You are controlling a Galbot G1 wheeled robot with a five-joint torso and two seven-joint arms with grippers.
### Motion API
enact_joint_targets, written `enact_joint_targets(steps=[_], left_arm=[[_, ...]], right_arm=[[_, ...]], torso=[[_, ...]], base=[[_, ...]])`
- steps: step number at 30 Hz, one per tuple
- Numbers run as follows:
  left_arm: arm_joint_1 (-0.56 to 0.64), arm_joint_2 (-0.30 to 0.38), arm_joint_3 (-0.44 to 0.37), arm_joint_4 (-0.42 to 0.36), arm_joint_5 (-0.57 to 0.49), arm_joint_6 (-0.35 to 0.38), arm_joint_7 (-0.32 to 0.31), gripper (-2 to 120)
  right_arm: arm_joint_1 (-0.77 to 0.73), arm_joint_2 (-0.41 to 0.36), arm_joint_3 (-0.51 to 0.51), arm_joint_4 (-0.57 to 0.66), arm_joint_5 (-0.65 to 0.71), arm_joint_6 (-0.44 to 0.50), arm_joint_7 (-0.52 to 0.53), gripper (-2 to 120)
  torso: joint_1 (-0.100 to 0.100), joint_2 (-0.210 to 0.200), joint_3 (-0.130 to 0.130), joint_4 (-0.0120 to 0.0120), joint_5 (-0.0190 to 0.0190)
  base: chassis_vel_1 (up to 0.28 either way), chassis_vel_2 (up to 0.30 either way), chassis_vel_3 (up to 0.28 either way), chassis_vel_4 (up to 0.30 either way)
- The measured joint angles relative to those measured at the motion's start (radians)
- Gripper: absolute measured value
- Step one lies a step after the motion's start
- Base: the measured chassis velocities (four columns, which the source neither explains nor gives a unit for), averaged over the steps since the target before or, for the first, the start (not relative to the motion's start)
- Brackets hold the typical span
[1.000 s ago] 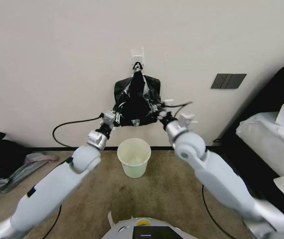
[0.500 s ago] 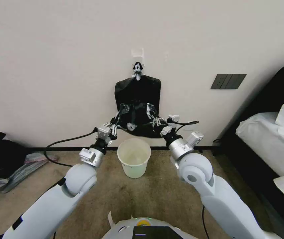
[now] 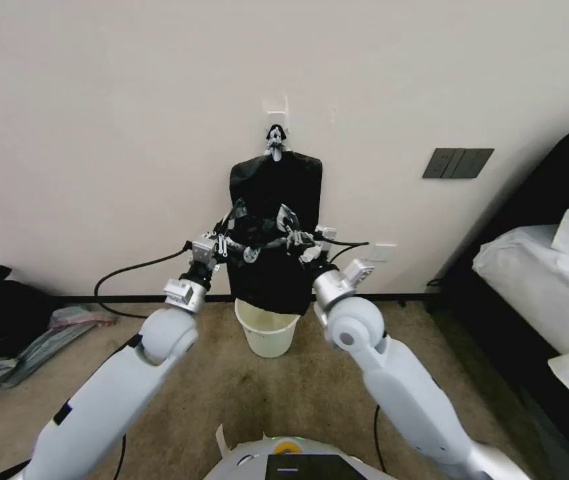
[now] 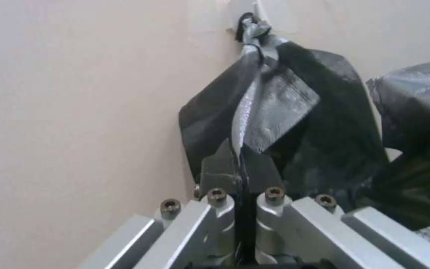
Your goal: Place a trash bag onto the trash bin.
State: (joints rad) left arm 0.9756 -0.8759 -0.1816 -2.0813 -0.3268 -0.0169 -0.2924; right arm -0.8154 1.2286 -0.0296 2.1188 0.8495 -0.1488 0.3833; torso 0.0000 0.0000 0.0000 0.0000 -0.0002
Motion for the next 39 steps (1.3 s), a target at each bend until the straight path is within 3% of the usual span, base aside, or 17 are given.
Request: enact_joint_targets(steps=[17, 28, 39], left_arm=[[-0.041, -0.125, 0.057, 0.154, 0.05, -0.062, -0.001, 0], [0.133, -0.226, 0.05, 0.201, 0.124, -0.106, -0.002, 0], [0.208, -0.209, -0.015, 0.227, 0.155, -0.157, -0.008, 0]], right_arm=[[0.003, 0.107, -0.007, -0.18, -0.04, 0.073, -0.031, 0], [-0.109, 0.095, 0.029, -0.24, -0.083, 0.123, -0.036, 0], [-0.209, 0.178, 0.021, -0.288, -0.162, 0.155, -0.046, 0]], torso=[[0.0, 0.0, 0.0, 0.0, 0.0002], [0.0, 0.0, 0.0, 0.0, 0.0001], [0.0, 0.0, 0.0, 0.0003, 0.0002]], base=[[0.0, 0.0, 0.0, 0.0], [0.0, 0.0, 0.0, 0.0], [0.0, 0.0, 0.0, 0.0]])
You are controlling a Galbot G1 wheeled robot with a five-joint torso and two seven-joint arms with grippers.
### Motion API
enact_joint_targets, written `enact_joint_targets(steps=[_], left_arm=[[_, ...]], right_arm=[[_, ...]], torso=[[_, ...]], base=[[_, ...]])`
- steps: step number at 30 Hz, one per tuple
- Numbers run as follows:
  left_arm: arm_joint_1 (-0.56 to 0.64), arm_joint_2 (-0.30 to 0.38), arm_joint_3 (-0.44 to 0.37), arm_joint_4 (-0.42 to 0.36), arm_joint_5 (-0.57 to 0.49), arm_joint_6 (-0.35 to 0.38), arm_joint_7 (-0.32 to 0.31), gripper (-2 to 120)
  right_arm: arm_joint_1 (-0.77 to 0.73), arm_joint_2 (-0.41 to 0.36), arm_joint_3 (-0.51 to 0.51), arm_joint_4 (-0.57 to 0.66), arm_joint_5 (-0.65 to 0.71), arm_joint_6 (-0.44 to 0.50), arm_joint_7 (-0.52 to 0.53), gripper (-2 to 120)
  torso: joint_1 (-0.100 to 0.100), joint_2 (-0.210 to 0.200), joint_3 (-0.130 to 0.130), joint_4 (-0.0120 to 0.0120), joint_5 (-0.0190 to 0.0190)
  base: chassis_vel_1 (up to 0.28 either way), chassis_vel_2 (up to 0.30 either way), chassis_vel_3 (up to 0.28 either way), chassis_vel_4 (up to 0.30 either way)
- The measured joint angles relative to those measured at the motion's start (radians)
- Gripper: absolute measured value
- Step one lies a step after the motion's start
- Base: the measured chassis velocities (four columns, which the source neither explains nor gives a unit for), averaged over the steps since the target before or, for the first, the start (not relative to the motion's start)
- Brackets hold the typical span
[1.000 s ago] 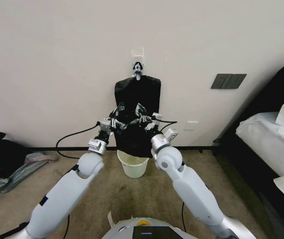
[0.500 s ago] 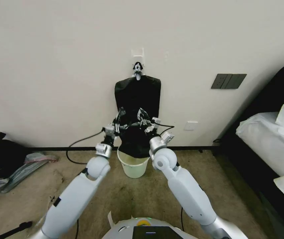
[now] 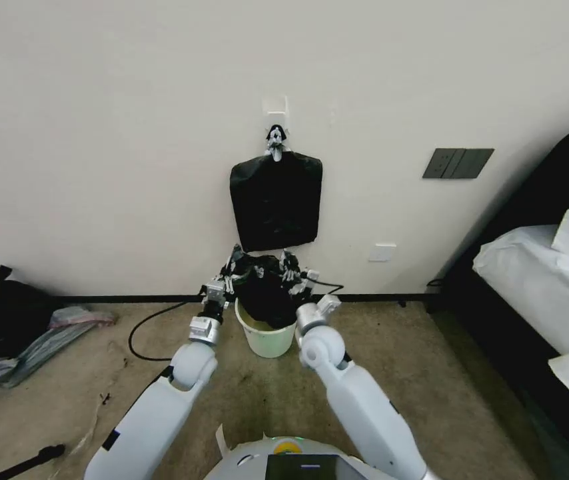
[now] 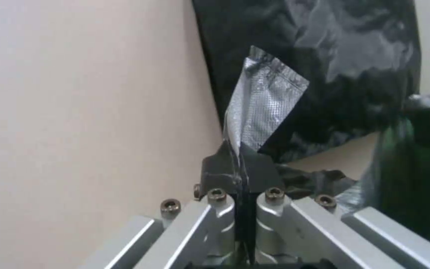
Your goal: Place a trash bag onto the trash bin.
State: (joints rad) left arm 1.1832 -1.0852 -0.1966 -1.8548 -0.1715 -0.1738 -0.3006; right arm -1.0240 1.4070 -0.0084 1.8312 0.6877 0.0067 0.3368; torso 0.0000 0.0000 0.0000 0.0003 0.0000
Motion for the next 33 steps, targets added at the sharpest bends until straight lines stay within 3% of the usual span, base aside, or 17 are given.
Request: enact_joint_targets(steps=[12, 21, 26, 29, 33], left_arm=[[0.139, -0.092, 0.019, 0.04, 0.049, -0.02, -0.024, 0], [0.14, -0.13, 0.049, 0.085, 0.038, 0.05, -0.064, 0], [0.162, -0.109, 0.036, 0.039, 0.028, 0.13, -0.116, 0], [0.211, -0.098, 0.032, -0.016, 0.044, 0.201, -0.162, 0], [0.259, -0.106, 0.026, -0.049, 0.056, 0.226, -0.183, 0]], right_arm=[[-0.157, -0.008, 0.031, 0.023, -0.096, -0.019, 0.096, 0], [-0.216, -0.016, 0.032, 0.026, -0.103, -0.067, 0.134, 0], [-0.224, -0.006, 0.027, 0.012, -0.11, -0.087, 0.16, 0], [-0.233, -0.008, 0.021, 0.028, -0.114, -0.137, 0.227, 0], [-0.245, -0.007, 0.023, 0.054, -0.099, -0.178, 0.288, 0]], torso=[[0.0, 0.0, 0.0, -0.0003, 0.0], [0.0, 0.0, 0.0, -0.0005, 0.0], [0.0, 0.0, 0.0, -0.0003, 0.0001], [0.0, 0.0, 0.0, -0.0002, 0.0], [0.0, 0.0, 0.0, -0.0002, 0.0]], base=[[0.0, 0.0, 0.0, 0.0], [0.0, 0.0, 0.0, 0.0], [0.0, 0.0, 0.0, 0.0], [0.0, 0.0, 0.0, 0.0], [0.0, 0.0, 0.0, 0.0]])
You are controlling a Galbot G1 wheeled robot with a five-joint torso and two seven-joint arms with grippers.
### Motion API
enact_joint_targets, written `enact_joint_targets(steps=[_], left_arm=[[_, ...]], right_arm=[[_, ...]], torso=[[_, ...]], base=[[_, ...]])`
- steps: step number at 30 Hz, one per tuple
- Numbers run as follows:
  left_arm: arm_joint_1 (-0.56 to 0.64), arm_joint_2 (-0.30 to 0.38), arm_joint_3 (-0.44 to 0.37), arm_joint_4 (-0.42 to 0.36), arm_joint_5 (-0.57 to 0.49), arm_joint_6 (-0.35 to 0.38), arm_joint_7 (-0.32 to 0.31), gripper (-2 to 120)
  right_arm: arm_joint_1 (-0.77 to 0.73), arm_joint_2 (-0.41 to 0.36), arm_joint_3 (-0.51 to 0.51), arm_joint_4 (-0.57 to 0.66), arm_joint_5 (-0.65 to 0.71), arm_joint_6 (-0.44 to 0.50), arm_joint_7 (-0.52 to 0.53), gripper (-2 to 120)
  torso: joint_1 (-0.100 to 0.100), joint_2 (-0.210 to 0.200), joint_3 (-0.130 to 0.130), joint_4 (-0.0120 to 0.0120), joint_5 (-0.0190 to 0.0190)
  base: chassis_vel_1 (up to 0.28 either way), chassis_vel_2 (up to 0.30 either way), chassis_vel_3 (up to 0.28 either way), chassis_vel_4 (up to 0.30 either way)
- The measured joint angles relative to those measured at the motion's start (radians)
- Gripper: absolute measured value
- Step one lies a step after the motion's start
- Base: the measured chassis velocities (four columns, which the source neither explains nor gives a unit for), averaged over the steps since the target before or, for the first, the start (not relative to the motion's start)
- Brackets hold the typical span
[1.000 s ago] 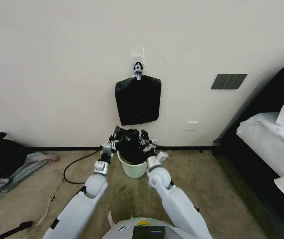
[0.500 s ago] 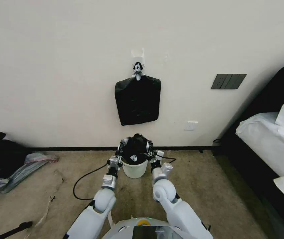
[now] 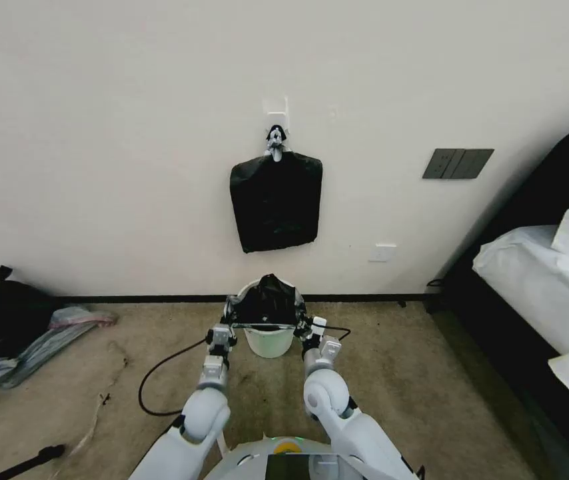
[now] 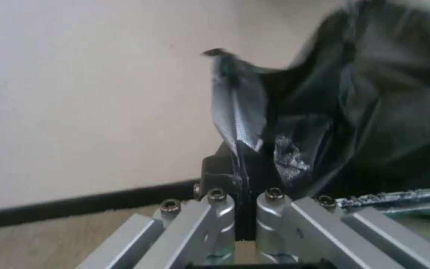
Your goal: Place a trash bag onto the trash bin.
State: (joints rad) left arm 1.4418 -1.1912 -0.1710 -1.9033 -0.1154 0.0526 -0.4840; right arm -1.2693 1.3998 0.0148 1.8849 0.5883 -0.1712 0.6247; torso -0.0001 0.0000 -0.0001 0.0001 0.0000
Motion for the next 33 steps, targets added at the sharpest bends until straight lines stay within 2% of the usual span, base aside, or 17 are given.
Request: enact_joint_targets(steps=[9, 20, 28, 31, 32, 33], left_arm=[[0.063, -0.021, -0.005, -0.04, 0.026, 0.033, -0.032, 0], [-0.016, -0.009, 0.006, 0.073, -0.039, 0.085, -0.026, 0], [-0.096, -0.045, 0.014, 0.174, -0.011, -0.006, 0.008, 0], [-0.101, -0.048, 0.014, 0.177, -0.011, -0.013, 0.021, 0], [-0.1, -0.047, 0.014, 0.175, -0.011, -0.015, 0.027, 3], [-0.095, -0.042, 0.014, 0.166, -0.012, -0.016, 0.036, 8]], right_arm=[[-0.03, -0.003, -0.018, 0.074, 0.034, -0.113, 0.097, 0], [0.039, 0.014, -0.02, -0.028, 0.086, -0.154, 0.091, 0], [0.071, 0.026, -0.022, -0.085, 0.063, -0.124, 0.046, 0], [0.066, 0.022, -0.022, -0.087, 0.049, -0.105, 0.015, 0], [0.061, 0.019, -0.023, -0.086, 0.043, -0.097, 0.003, 0], [0.053, 0.013, -0.024, -0.083, 0.032, -0.089, -0.01, 5]], torso=[[0.0, 0.0, 0.0, -0.0001, 0.0], [0.0, 0.0, 0.0, -0.0001, 0.0], [0.0, 0.0, 0.0, -0.0002, -0.0001], [0.0, 0.0, 0.0, -0.0001, 0.0], [0.0, 0.0, 0.0, -0.0001, 0.0], [0.0, 0.0, 0.0, -0.0002, -0.0001]], base=[[0.0, 0.0, 0.0, 0.0], [0.0, 0.0, 0.0, 0.0], [0.0, 0.0, 0.0, 0.0], [0.0, 0.0, 0.0, 0.0], [0.0, 0.0, 0.0, 0.0], [0.0, 0.0, 0.0, 0.0]])
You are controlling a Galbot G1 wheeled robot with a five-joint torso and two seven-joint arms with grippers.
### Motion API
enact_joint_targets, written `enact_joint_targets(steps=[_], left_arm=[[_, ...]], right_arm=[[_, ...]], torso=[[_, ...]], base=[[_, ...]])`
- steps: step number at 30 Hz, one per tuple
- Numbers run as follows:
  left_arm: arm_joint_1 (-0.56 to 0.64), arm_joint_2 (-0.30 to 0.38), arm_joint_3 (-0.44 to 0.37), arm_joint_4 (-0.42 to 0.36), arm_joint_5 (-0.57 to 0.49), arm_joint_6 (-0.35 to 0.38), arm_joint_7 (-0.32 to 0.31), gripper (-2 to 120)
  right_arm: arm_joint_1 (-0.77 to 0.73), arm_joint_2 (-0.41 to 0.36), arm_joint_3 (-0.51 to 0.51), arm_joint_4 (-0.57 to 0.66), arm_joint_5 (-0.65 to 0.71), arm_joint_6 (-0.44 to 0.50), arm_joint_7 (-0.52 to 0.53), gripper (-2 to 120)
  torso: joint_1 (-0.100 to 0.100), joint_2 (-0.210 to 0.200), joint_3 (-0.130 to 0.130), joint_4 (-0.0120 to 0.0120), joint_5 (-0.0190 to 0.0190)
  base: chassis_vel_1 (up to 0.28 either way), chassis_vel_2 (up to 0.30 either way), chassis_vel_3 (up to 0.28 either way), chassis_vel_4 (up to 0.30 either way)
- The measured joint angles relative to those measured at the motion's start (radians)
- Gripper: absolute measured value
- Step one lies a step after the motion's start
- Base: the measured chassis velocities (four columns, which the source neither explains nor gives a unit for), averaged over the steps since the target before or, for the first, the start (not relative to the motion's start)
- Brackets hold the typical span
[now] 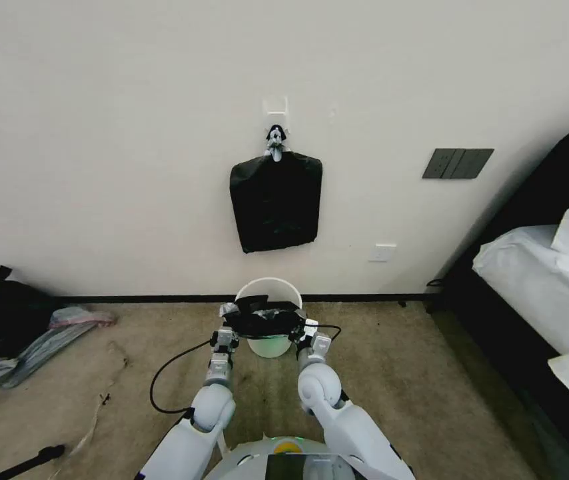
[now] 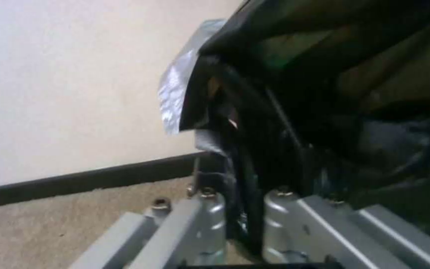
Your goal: Place a trash bag onto the trash bin.
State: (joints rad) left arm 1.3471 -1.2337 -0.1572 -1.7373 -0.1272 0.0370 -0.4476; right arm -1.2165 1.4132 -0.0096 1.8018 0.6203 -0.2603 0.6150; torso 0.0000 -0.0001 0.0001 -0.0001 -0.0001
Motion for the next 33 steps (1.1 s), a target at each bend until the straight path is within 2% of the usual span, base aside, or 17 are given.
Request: enact_joint_targets(steps=[1, 2, 4, 5, 8, 9, 13, 14, 16, 17, 19, 21, 22, 25, 33], left_arm=[[0.006, 0.005, -0.001, -0.007, 0.0, 0.0, 0.005, 13], [0.006, 0.005, -0.001, -0.007, 0.0, 0.0, 0.005, 13], [0.027, 0.02, -0.008, -0.028, 0.0, 0.013, 0.013, 23], [0.027, 0.02, -0.008, -0.028, 0.0, 0.013, 0.013, 23], [0.073, 0.05, -0.025, -0.066, 0.009, 0.024, 0.021, 38], [0.073, 0.05, -0.025, -0.066, 0.009, 0.024, 0.021, 38], [0.111, 0.072, -0.047, -0.102, 0.017, 0.022, 0.021, 56], [0.111, 0.072, -0.047, -0.102, 0.017, 0.022, 0.021, 56], [0.13, 0.077, -0.057, -0.124, 0.019, 0.01, 0.019, 67], [0.13, 0.077, -0.057, -0.124, 0.019, 0.01, 0.019, 67], [0.147, 0.082, -0.067, -0.142, 0.023, -0.015, 0.019, 75], [0.162, 0.091, -0.08, -0.159, 0.024, -0.042, 0.022, 85], [0.162, 0.091, -0.08, -0.159, 0.024, -0.042, 0.022, 85], [0.192, 0.11, -0.107, -0.188, 0.031, -0.064, 0.049, 97], [0.241, 0.132, -0.146, -0.211, 0.062, -0.094, 0.06, 100]], right_arm=[[-0.008, -0.004, -0.001, 0.005, -0.01, 0.006, -0.009, 10], [-0.008, -0.004, -0.001, 0.005, -0.01, 0.006, -0.009, 10], [-0.03, -0.015, -0.002, 0.016, -0.035, 0.014, -0.02, 21], [-0.03, -0.015, -0.002, 0.016, -0.035, 0.014, -0.02, 21], [-0.069, -0.037, -0.003, 0.042, -0.075, 0.027, -0.035, 35], [-0.069, -0.037, -0.003, 0.042, -0.075, 0.027, -0.035, 35], [-0.116, -0.065, 0.003, 0.08, -0.104, 0.038, -0.04, 52], [-0.116, -0.065, 0.003, 0.08, -0.104, 0.038, -0.04, 52], [-0.143, -0.08, 0.006, 0.101, -0.123, 0.054, -0.051, 64], [-0.143, -0.08, 0.006, 0.101, -0.123, 0.054, -0.051, 64], [-0.171, -0.092, 0.01, 0.123, -0.153, 0.074, -0.069, 70], [-0.195, -0.103, 0.016, 0.142, -0.175, 0.089, -0.084, 82], [-0.195, -0.103, 0.016, 0.142, -0.175, 0.089, -0.084, 82], [-0.225, -0.122, 0.026, 0.171, -0.2, 0.113, -0.107, 95], [-0.263, -0.151, 0.031, 0.206, -0.26, 0.158, -0.147, 100]], torso=[[0.0, 0.0, 0.0, 0.0, 0.0001], [0.0, 0.0, 0.0, 0.0, 0.0001], [0.0, 0.0, 0.0, 0.0, 0.0], [0.0, 0.0, 0.0, 0.0, 0.0], [0.0, 0.0, 0.0, 0.0001, 0.0001], [0.0, 0.0, 0.0, 0.0001, 0.0001], [0.0, 0.0, 0.0, 0.0001, 0.0001], [0.0, 0.0, 0.0, 0.0001, 0.0001], [0.0, 0.0, 0.0, 0.0, 0.0001], [0.0, 0.0, 0.0, 0.0, 0.0001], [0.0, 0.0, 0.0, 0.0001, 0.0], [0.0, 0.0, 0.0, 0.0, 0.0001], [0.0, 0.0, 0.0, 0.0, 0.0001], [0.0, 0.0, 0.0, 0.0, 0.0001], [0.0, 0.0, 0.0, 0.0001, 0.0001]], base=[[0.0, 0.0, 0.0, 0.0], [0.0, 0.0, 0.0, 0.0], [0.0, 0.0, 0.0, 0.0], [0.0, 0.0, 0.0, 0.0], [0.0, 0.0, 0.0, 0.0], [0.0, 0.0, 0.0, 0.0], [0.0, 0.0, 0.0, 0.0], [0.0, 0.0, 0.0, 0.0], [0.0, 0.0, 0.0, 0.0], [0.0, 0.0, 0.0, 0.0], [0.0, 0.0, 0.0, 0.0], [0.0, 0.0, 0.0, 0.0], [0.0, 0.0, 0.0, 0.0], [0.0, 0.0, 0.0, 0.0], [0.0, 0.0, 0.0, 0.0]])
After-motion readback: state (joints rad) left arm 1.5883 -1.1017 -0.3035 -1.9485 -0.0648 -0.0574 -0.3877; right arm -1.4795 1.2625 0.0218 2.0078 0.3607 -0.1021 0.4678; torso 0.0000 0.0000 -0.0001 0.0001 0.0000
